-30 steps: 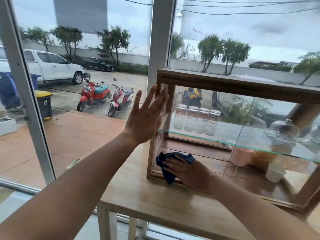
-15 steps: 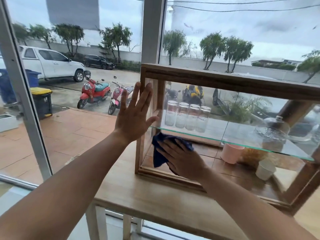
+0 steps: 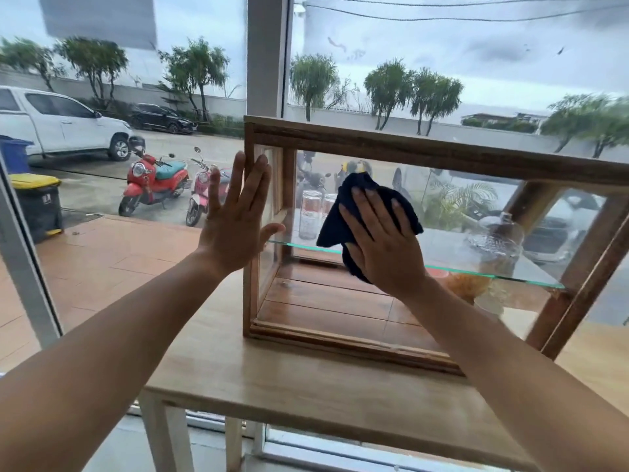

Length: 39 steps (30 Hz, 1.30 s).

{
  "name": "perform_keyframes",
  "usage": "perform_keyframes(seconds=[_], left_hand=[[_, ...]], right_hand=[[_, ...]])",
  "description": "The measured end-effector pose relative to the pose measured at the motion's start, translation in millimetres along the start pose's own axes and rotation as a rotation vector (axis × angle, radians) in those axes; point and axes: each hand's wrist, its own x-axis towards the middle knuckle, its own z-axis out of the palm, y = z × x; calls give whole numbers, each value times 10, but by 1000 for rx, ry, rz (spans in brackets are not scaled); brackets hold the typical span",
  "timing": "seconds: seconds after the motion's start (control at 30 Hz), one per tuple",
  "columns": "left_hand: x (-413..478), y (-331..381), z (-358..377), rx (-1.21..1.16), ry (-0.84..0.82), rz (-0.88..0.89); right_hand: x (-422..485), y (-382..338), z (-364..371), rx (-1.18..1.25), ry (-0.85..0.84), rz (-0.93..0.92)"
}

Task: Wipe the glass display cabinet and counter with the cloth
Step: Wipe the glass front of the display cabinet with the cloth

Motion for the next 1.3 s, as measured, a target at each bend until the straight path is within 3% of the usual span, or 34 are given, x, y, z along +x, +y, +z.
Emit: perform_keyframes(seconds=[0.1, 0.2, 0.27, 0.33, 0.43, 0.6, 0.67, 0.8, 0.93, 1.0, 1.17, 1.3], left_hand=[[3, -13, 5, 9, 29, 43], [-9, -59, 26, 29, 65, 43], [-10, -105, 36, 10, 79, 16], [-14, -161, 41, -20, 75, -10], [-14, -182, 25, -43, 79, -10], [12, -116, -71, -100, 53, -40], [29, -120, -103, -122, 40, -61], [28, -134, -126, -96, 39, -37], [39, -111, -171, -143, 13, -93], [43, -94, -186, -165, 1, -101], [41, -107, -172, -207, -26, -132], [31, -104, -191, -199, -19, -103]], right_hand=[[-437, -378, 187, -4, -79, -195], [-951, -630, 285, -48, -277, -486], [-994, -600, 226, -74, -337, -572], [-810, -455, 154, -65, -269, -509], [-306, -111, -35, -33, -101, -229], [152, -272, -76, 48, -45, 170], [69, -577, 42, 70, -69, 152], [-384, -1067, 282, 68, -150, -185], [-677, -1035, 258, 13, -254, -343], [-657, -848, 161, 0, -200, -260], [-145, -184, -128, 27, -71, 204], [306, -323, -133, 47, -26, 238]])
